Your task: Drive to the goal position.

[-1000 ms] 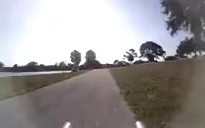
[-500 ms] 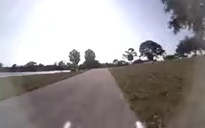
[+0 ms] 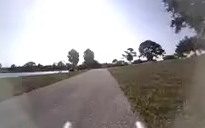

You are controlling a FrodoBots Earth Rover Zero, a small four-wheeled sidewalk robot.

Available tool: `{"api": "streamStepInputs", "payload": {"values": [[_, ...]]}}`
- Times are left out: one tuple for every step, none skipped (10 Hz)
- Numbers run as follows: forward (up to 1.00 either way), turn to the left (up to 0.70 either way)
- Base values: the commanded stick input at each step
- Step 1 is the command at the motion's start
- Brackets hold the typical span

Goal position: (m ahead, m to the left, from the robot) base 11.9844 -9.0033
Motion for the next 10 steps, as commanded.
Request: {"api": "streamStepInputs", "payload": {"values": [[1.0,0.02],[1.0,0.02],[1.0,0.02],[1.0,0.02],[1.0,0.02],[1.0,0.02],[1.0,0.02],[1.0,0.02],[1.0,0.02],[1.0,0.0]]}}
